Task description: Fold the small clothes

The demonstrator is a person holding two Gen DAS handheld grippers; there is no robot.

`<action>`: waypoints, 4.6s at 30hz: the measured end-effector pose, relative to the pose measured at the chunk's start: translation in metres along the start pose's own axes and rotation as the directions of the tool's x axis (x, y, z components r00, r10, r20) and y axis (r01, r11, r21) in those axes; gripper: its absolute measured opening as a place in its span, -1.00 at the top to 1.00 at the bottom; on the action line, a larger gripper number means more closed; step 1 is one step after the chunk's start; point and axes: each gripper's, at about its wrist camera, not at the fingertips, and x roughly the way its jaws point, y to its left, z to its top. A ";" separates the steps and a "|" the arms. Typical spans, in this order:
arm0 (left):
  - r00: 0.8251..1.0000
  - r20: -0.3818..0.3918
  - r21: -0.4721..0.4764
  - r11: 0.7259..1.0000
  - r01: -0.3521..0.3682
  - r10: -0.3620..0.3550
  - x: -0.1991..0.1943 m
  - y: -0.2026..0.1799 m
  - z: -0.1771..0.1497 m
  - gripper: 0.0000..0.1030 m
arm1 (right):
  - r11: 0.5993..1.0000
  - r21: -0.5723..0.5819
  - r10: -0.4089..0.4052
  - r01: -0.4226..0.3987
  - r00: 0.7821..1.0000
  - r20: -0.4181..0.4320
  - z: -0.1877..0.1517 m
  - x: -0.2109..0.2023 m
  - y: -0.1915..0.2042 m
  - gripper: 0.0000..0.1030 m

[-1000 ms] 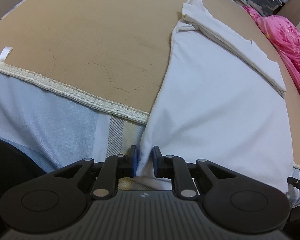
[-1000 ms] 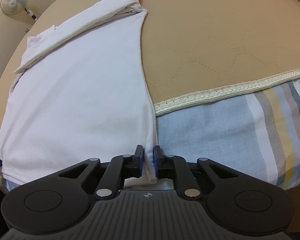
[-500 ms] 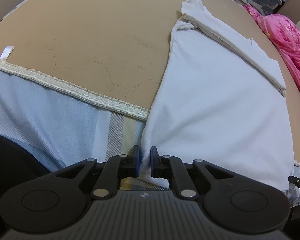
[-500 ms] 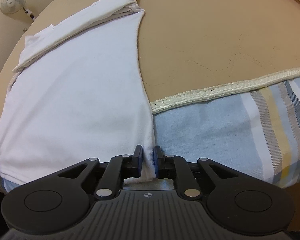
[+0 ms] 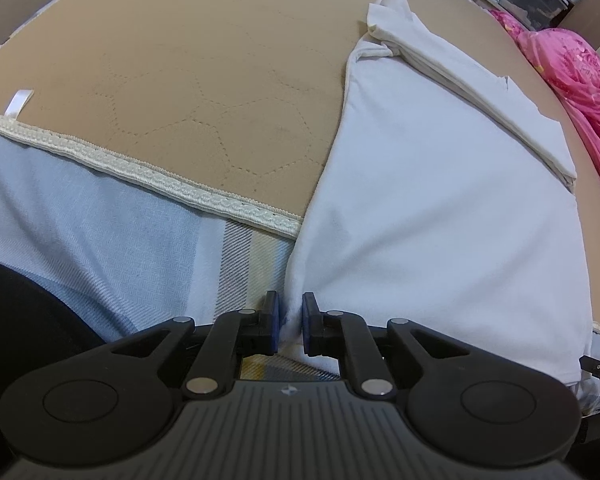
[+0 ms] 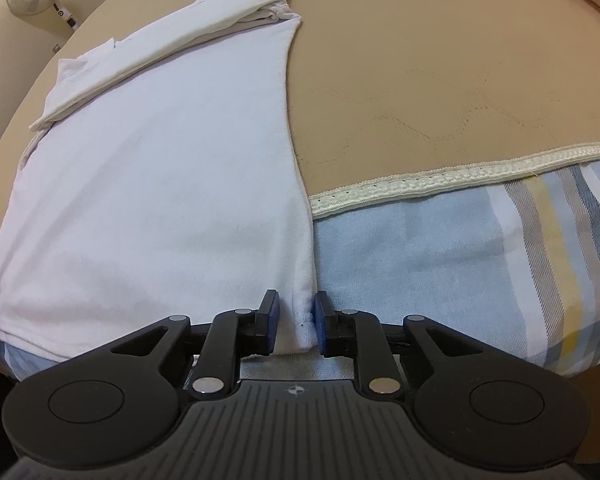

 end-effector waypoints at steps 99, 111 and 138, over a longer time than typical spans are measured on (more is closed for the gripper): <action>0.983 0.144 0.230 0.970 0.076 -0.111 -0.011 -0.031 0.184 0.20 | 0.993 0.104 0.042 -0.063 0.980 0.196 0.148 -0.008 0.030 0.49; 0.996 -0.041 0.243 0.966 0.086 -0.078 0.011 0.010 0.109 0.84 | 0.996 0.084 -0.002 -0.004 0.998 0.067 0.064 -0.005 0.010 0.39; 0.982 0.191 0.421 0.902 -0.095 0.014 -0.014 -0.043 0.076 0.33 | 0.997 -0.039 -0.057 0.067 0.976 0.212 0.065 -0.014 0.022 0.56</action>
